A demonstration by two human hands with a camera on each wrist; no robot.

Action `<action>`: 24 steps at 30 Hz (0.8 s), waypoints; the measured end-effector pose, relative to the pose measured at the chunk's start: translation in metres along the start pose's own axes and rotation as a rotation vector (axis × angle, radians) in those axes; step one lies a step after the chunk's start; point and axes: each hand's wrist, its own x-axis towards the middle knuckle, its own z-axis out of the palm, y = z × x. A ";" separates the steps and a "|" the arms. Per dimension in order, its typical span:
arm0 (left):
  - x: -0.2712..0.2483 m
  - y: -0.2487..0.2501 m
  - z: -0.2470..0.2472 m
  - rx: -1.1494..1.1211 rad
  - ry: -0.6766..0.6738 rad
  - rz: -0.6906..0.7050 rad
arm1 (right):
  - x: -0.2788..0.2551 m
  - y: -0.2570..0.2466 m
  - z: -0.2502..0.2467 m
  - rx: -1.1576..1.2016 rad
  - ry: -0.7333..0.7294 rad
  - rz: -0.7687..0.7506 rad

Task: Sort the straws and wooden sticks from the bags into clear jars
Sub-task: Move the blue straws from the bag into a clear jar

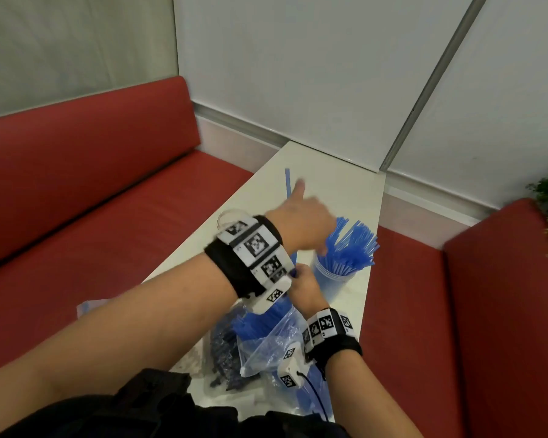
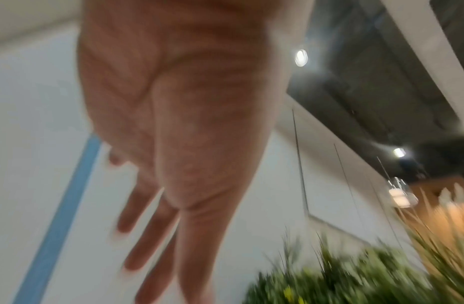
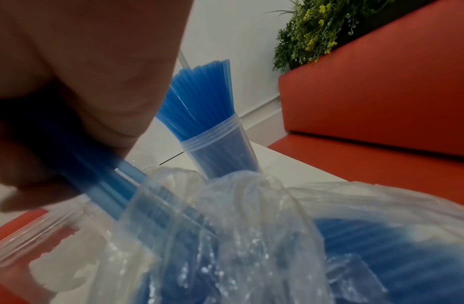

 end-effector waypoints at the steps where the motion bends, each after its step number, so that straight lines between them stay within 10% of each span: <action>1: 0.000 -0.010 -0.011 -0.021 0.159 -0.059 | 0.001 0.001 0.000 0.055 0.019 0.024; 5: -0.002 -0.045 -0.030 -0.301 0.539 -0.239 | 0.002 -0.005 -0.005 0.070 0.053 -0.031; 9: 0.001 -0.031 -0.015 -0.667 0.289 -0.088 | 0.010 -0.023 -0.006 0.081 0.101 -0.060; 13: 0.004 -0.006 0.008 -0.495 0.167 0.020 | 0.021 -0.046 -0.008 0.008 0.167 -0.080; 19: 0.006 -0.031 0.016 -1.539 0.857 -0.206 | 0.013 -0.097 -0.039 0.217 0.149 -0.163; 21: 0.011 -0.038 0.029 -1.877 0.706 -0.392 | 0.010 -0.124 -0.050 0.309 0.186 -0.237; 24: 0.012 -0.034 0.062 -2.195 -0.039 -0.434 | 0.008 -0.165 -0.062 0.460 0.210 -0.356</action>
